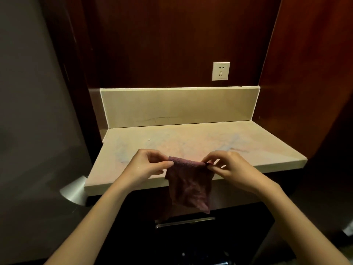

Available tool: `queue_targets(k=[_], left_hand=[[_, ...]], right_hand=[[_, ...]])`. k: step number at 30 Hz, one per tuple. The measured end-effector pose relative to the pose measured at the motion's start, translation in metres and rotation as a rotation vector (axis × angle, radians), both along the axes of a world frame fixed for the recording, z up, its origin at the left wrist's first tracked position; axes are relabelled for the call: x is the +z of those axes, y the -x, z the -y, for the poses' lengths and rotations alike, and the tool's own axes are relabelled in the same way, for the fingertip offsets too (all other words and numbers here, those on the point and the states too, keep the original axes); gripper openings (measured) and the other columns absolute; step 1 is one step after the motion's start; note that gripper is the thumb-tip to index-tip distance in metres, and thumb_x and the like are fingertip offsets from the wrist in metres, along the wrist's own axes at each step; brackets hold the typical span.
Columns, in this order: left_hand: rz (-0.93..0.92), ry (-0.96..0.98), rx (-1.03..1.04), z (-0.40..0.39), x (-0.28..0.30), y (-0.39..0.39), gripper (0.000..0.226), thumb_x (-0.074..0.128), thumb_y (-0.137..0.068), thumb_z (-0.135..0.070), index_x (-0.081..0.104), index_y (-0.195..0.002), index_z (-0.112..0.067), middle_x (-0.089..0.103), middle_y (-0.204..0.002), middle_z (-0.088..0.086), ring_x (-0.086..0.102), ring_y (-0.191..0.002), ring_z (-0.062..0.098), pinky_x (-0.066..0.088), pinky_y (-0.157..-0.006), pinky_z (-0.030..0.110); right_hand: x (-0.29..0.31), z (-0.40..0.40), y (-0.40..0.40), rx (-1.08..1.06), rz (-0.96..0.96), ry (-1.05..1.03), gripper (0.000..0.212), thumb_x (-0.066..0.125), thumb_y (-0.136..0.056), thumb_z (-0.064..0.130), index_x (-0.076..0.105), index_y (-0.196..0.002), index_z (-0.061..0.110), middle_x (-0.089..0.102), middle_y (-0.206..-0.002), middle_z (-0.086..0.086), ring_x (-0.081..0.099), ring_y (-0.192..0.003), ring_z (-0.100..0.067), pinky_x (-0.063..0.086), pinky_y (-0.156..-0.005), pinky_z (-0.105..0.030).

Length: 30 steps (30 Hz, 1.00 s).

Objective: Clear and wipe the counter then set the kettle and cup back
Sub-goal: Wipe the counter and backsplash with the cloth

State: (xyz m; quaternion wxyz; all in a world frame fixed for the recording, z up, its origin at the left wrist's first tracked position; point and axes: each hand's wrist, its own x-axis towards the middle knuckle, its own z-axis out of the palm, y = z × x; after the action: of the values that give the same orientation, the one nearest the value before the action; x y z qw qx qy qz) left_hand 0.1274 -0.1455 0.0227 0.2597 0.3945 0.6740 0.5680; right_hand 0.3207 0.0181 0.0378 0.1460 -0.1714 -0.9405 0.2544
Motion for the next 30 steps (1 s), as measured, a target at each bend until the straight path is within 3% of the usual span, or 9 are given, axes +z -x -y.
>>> queue_targets(k=[6,11,17,20,23,28,30], left_hand=[[-0.073,0.006,-0.013,-0.073,0.008,0.025,0.006,0.074,-0.079,-0.012,0.071,-0.075,-0.014,0.071,-0.079,0.004,0.066,-0.078,0.013,0.055,-0.074,0.032],[-0.110,-0.027,0.004,-0.147,0.011,0.062,0.007,0.073,-0.081,-0.013,0.067,-0.077,-0.015,0.068,-0.072,-0.007,0.062,-0.068,0.003,0.051,-0.064,0.022],[-0.141,-0.079,-0.061,-0.228,0.030,0.105,0.013,0.067,-0.085,-0.008,0.059,-0.078,-0.015,0.063,-0.078,0.001,0.060,-0.078,0.012,0.050,-0.081,0.033],[-0.250,-0.153,-0.063,-0.252,0.036,0.112,0.016,0.072,-0.081,-0.005,0.061,-0.078,-0.016,0.062,-0.082,0.005,0.060,-0.080,0.011,0.051,-0.080,0.027],[-0.359,-0.060,-0.097,-0.254,0.014,0.114,0.020,0.074,-0.077,-0.002,0.064,-0.075,-0.019,0.064,-0.080,0.000,0.062,-0.076,0.002,0.050,-0.074,0.019],[-0.310,0.275,-0.239,-0.234,-0.060,0.110,0.012,0.075,-0.078,-0.012,0.071,-0.075,-0.023,0.072,-0.083,-0.003,0.067,-0.083,0.006,0.054,-0.082,0.026],[-0.265,0.302,-0.244,-0.233,-0.069,0.106,0.014,0.073,-0.080,-0.007,0.070,-0.077,-0.020,0.072,-0.084,-0.001,0.068,-0.084,0.006,0.054,-0.085,0.026]], right_hand=[[0.008,-0.070,0.020,-0.025,-0.058,-0.086,0.016,0.059,-0.092,0.013,0.069,-0.099,0.024,0.067,-0.095,0.007,0.063,-0.087,-0.009,0.054,-0.081,-0.032],[0.015,-0.135,0.056,-0.062,-0.099,-0.158,0.014,0.062,-0.090,0.013,0.072,-0.097,0.020,0.069,-0.090,0.005,0.061,-0.082,-0.007,0.049,-0.077,-0.021],[0.021,-0.207,0.099,-0.075,-0.192,-0.215,0.010,0.066,-0.086,0.012,0.072,-0.092,0.018,0.069,-0.084,0.004,0.061,-0.073,-0.007,0.046,-0.071,-0.021],[0.014,-0.235,0.109,-0.086,-0.242,-0.269,0.011,0.068,-0.082,0.009,0.070,-0.087,0.019,0.065,-0.081,0.005,0.061,-0.072,-0.008,0.049,-0.071,-0.027],[-0.013,-0.249,0.109,-0.020,-0.147,-0.299,0.009,0.067,-0.080,0.014,0.067,-0.083,0.023,0.063,-0.080,0.006,0.059,-0.073,-0.012,0.049,-0.069,-0.033],[-0.050,-0.248,0.114,0.313,0.392,-0.048,0.009,0.069,-0.082,0.023,0.072,-0.089,0.020,0.072,-0.087,0.006,0.063,-0.078,-0.005,0.051,-0.072,-0.024],[-0.051,-0.258,0.132,0.312,0.354,0.009,0.011,0.068,-0.084,0.021,0.071,-0.095,0.018,0.071,-0.091,0.006,0.064,-0.082,-0.006,0.047,-0.070,-0.020]])
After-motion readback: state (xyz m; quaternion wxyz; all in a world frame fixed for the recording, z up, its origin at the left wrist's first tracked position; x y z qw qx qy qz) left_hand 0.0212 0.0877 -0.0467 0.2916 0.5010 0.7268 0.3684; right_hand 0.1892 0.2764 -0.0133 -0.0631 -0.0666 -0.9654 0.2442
